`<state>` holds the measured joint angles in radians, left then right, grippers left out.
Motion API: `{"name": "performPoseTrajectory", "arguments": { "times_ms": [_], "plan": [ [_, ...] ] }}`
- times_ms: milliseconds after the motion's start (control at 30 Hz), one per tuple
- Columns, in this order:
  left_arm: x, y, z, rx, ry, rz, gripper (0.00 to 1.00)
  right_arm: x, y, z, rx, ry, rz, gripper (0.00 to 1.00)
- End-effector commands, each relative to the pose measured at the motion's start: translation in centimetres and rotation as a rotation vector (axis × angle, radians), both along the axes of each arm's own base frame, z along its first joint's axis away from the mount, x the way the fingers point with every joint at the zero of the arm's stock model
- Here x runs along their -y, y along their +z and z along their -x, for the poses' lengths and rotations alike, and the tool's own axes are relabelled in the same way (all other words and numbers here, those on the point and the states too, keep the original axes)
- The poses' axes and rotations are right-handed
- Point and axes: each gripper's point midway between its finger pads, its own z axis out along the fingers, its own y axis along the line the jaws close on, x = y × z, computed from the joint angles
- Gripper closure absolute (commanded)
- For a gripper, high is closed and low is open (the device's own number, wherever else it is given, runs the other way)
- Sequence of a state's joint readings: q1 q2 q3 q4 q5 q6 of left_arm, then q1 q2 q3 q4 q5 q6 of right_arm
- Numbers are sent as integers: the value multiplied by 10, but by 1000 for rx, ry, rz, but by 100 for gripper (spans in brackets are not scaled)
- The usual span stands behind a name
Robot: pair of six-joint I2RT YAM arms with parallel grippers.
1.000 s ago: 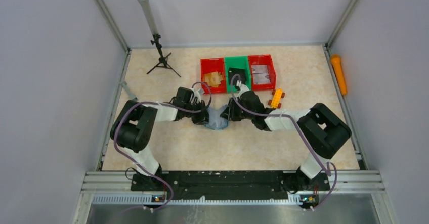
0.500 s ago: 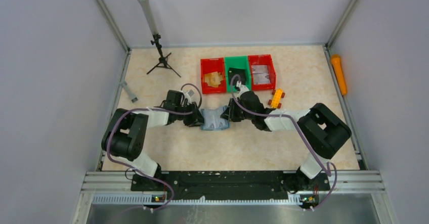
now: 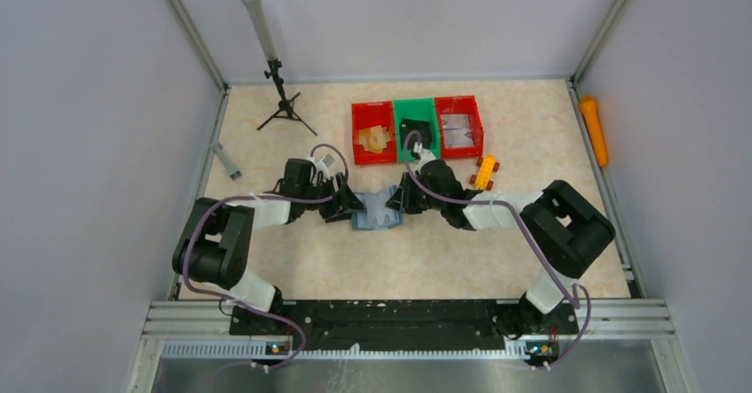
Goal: Take the credit cards out of the card holder
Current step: Remove the credit card from the card holder.
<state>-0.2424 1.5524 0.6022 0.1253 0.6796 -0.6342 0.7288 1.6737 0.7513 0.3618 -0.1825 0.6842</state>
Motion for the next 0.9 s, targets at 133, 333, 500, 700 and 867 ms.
{"name": "performPoseTrajectory", "arguments": {
  "times_ms": [133, 333, 500, 700, 867],
  "plan": [
    [-10, 12, -13, 66, 84, 31, 34, -9, 17, -11, 45, 7, -46, 81],
    [-5, 26, -11, 88, 72, 104, 25, -10, 17, -11, 44, 11, -52, 81],
    [2, 23, -12, 55, 38, 141, 27, -11, 17, -11, 44, 13, -52, 81],
    [-2, 6, -13, -3, 42, 89, 33, -11, 17, -11, 44, 14, -54, 81],
    [1, 7, -14, 11, 24, 106, 56, -10, 20, -11, 49, 11, -67, 82]
  ]
}}
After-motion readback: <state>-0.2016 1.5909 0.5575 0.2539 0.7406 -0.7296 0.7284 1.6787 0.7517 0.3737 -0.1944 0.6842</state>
